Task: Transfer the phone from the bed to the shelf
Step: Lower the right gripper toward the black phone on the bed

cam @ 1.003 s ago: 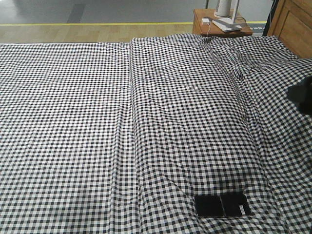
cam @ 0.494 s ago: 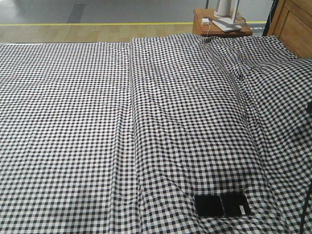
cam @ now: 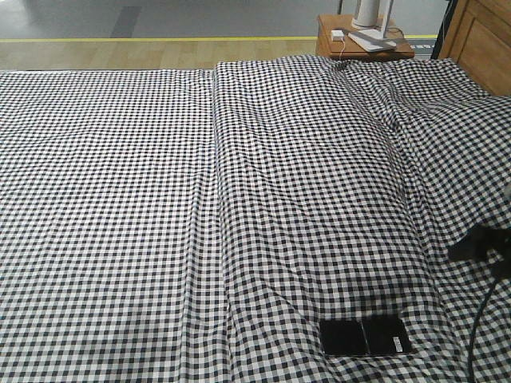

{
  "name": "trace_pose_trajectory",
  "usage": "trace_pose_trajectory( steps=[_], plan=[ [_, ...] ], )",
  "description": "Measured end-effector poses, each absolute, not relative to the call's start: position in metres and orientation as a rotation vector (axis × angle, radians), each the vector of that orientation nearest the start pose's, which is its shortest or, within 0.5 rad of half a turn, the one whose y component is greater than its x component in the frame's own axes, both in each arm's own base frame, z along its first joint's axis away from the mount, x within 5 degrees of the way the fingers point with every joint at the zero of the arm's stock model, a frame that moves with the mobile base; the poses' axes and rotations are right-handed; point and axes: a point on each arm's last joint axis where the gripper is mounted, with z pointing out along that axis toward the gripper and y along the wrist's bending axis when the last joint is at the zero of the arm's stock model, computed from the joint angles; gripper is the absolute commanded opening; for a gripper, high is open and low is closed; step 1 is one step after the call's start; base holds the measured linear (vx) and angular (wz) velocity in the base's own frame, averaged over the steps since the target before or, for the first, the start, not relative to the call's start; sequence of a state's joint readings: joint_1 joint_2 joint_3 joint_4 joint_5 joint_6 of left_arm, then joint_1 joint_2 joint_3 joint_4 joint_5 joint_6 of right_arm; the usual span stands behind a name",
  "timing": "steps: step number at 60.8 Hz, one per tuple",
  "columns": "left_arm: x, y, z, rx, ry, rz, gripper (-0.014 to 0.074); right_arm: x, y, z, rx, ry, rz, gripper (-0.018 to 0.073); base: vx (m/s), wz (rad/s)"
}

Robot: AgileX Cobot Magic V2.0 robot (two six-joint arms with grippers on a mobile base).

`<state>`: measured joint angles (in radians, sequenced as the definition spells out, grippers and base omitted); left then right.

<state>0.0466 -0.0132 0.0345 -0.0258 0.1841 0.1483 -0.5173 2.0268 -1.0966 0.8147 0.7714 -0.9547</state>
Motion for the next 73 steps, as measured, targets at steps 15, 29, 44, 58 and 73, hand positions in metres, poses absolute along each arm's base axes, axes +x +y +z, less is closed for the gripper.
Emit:
trace_pose_trajectory(
  steps=[15, 29, 44, 58, 73],
  plan=[
    [0.056, 0.002, 0.186, 0.068, 1.689, 0.123, 0.0001, 0.326, -0.124, 0.028, 0.206, 2.796, 0.878, 0.0636, 0.00, 0.00],
    [0.056, 0.002, 0.186, 0.068, 1.689, 0.123, 0.0001, 0.332, -0.120, -0.026, 0.193, 2.831, 1.063, 0.0629, 0.00, 0.00],
    [0.056, 0.002, 0.186, 0.068, 1.689, 0.123, 0.0001, 0.353, -0.115, -0.052, 0.125, 2.824, 1.110, 0.0620, 0.00, 0.00],
    [0.056, 0.002, 0.186, 0.068, 1.689, 0.123, 0.0001, 0.366, -0.107, -0.077, 0.081, 2.831, 1.124, 0.0612, 0.00, 0.00],
    [0.056, 0.002, 0.186, 0.068, 1.689, 0.123, 0.0001, 0.357, -0.102, -0.099, 0.107, 2.861, 1.172, 0.0607, 0.00, 0.00]
  ],
)
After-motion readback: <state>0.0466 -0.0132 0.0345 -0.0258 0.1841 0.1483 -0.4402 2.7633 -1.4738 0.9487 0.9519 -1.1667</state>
